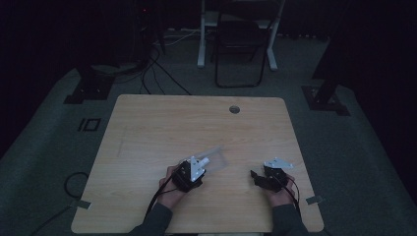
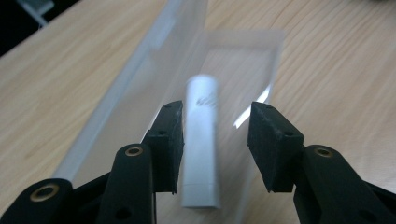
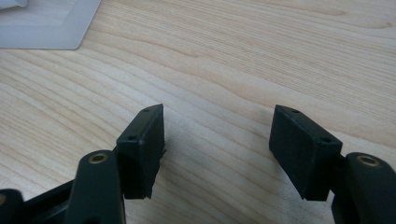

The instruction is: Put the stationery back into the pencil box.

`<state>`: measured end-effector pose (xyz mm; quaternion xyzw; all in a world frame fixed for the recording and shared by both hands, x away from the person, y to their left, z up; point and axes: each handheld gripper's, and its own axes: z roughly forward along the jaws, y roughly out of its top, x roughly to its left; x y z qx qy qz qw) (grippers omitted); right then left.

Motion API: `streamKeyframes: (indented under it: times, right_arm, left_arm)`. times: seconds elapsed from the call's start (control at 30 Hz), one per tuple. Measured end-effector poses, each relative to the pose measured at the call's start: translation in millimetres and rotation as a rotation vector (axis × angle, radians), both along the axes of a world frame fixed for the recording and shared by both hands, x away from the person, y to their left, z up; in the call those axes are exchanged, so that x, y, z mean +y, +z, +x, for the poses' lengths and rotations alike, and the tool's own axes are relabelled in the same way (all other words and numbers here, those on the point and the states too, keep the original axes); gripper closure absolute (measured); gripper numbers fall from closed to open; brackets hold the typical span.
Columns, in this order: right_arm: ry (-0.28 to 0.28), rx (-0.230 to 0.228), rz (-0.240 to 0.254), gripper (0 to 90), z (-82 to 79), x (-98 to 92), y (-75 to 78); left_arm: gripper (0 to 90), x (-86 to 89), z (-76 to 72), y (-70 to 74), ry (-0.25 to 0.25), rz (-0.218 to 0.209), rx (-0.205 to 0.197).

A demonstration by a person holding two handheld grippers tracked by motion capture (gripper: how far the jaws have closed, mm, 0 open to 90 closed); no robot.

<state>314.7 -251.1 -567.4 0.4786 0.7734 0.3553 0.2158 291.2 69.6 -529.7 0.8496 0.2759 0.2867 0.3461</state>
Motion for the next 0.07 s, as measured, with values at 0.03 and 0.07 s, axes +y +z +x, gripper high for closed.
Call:
streamKeyframes:
  times: [0.03,0.07]
  right_arm:
    - [0.0,0.0,0.0,35.7,0.0,0.0,0.0]
    - [0.0,0.0,0.0,35.7,0.0,0.0,0.0]
  left_arm:
    - [55.4,0.2,-1.5,1.3,-0.006,-0.008,-0.007]
    - [55.3,0.2,-1.5,1.3,-0.006,-0.008,-0.007]
